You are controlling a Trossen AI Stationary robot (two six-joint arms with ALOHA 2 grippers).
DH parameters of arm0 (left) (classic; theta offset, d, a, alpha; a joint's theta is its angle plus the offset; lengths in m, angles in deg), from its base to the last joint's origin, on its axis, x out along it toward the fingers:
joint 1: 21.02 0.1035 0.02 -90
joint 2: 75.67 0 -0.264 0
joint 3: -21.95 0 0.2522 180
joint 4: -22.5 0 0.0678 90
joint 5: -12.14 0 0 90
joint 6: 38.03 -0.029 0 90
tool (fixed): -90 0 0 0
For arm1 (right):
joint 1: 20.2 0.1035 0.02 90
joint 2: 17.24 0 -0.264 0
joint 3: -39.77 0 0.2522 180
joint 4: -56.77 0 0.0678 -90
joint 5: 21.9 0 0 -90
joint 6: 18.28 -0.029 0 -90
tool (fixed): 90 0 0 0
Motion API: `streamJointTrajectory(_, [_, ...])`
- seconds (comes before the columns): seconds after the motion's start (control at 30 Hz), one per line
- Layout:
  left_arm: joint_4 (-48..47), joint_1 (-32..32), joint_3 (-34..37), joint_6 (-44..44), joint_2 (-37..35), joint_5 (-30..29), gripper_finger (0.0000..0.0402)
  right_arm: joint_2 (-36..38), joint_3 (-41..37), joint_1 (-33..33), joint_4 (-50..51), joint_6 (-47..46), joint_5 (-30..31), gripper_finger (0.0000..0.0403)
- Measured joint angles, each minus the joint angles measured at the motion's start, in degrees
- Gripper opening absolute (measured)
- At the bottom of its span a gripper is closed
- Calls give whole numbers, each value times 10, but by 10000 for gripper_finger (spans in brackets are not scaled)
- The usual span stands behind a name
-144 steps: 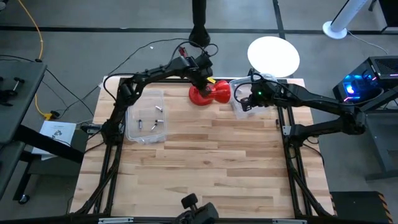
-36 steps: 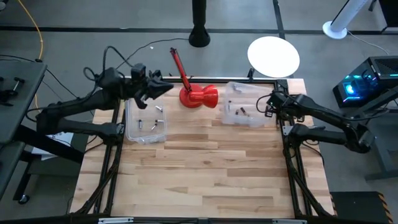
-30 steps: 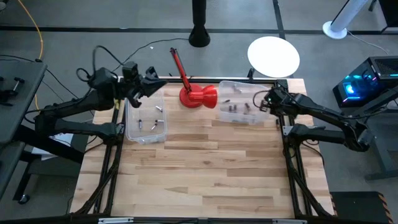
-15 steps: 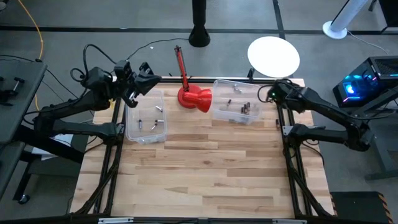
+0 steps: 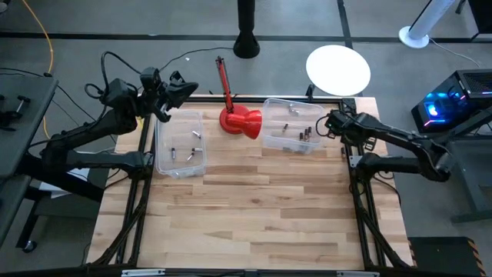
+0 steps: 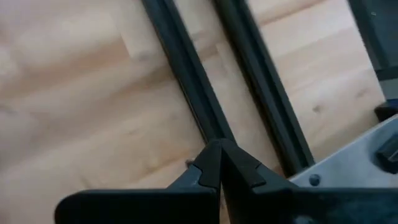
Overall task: Sort batteries
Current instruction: Put the black battery into the right transparent bin
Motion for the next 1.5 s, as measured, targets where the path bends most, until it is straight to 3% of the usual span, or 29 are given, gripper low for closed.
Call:
streamJointTrajectory(0.27, [0,16,0,8,0,42,0,-99,0,-45,-63,195,-116,13])
streamJointTrajectory(0.5, [0,29,0,17,0,49,0,-128,0,-48,-56,312,-166,81])
streamJointTrajectory(0.63, [-1,38,0,17,1,43,0,-129,0,-48,-55,317,-168,126])
streamJointTrajectory(0.77, [-5,48,0,17,1,20,0,-128,1,-48,-52,316,-155,145])
streamJointTrajectory(1.03, [-5,68,0,7,26,13,0,-145,-26,-53,-70,312,-182,146])
streamJointTrajectory(1.27, [-3,71,0,33,56,51,0,-183,-41,-58,-64,259,-183,146])
streamJointTrajectory(1.5, [18,76,0,32,58,58,0,-193,-29,-53,-68,285,-201,145])
